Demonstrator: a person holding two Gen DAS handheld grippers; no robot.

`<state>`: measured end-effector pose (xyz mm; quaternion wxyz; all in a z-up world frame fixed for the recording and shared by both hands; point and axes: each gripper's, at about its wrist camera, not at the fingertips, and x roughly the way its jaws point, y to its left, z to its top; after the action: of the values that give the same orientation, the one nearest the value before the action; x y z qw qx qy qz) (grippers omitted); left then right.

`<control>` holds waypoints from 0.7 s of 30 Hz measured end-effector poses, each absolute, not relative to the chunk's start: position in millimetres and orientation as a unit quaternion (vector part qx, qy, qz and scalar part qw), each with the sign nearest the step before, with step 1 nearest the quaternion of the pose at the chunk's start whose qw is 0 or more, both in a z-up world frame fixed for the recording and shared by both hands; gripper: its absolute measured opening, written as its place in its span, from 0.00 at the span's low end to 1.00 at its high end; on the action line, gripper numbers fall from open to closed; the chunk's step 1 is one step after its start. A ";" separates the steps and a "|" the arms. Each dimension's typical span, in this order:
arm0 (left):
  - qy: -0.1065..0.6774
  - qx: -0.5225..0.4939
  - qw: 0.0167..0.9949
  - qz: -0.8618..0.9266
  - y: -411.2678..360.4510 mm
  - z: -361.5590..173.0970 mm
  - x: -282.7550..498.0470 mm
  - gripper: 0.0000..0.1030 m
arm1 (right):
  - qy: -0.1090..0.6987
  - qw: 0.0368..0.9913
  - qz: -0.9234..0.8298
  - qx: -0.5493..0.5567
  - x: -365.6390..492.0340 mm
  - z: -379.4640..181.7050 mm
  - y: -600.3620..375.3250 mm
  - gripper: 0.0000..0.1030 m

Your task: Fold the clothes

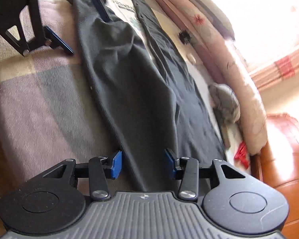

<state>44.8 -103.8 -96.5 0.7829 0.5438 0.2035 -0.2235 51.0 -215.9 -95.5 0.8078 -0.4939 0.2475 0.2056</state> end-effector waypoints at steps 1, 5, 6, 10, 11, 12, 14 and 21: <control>0.199 0.544 0.783 -0.226 -106.5 -97.2 47.1 0.59 | 0.238 0.806 0.208 -0.500 51.5 -97.5 -208.9 0.47; 0.183 0.544 0.784 -0.234 -115.0 -100.5 53.8 0.59 | 0.224 0.806 0.218 -0.503 54.2 -102.8 -196.0 0.29; 0.180 0.546 0.784 -0.235 -115.9 -101.4 54.3 0.59 | 0.222 0.806 0.221 -0.503 54.9 -104.0 -193.5 0.23; 0.179 0.543 0.785 -0.238 -116.5 -102.7 56.4 0.59 | 0.213 0.806 0.231 -0.502 57.8 -108.8 -183.6 0.17; 0.180 0.540 0.787 -0.238 -117.9 -102.5 58.5 0.59 | 0.210 0.806 0.233 -0.502 58.5 -110.0 -181.1 0.17; 0.181 0.536 0.790 -0.237 -119.1 -102.2 60.7 0.59 | 0.208 0.806 0.235 -0.501 59.2 -111.2 -178.6 0.16; 0.185 0.529 0.793 -0.241 -117.5 -100.3 62.5 0.59 | 0.216 0.814 0.244 -0.480 60.8 -106.5 -180.1 0.04; 0.163 0.568 0.770 -0.240 -105.6 -105.3 49.1 0.60 | 0.251 0.854 0.271 -0.367 60.6 -74.1 -200.6 0.03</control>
<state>49.1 -105.6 -105.3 0.7704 0.5678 0.1626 -0.2402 60.6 -200.6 -74.1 0.8537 -0.3671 0.2509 0.2710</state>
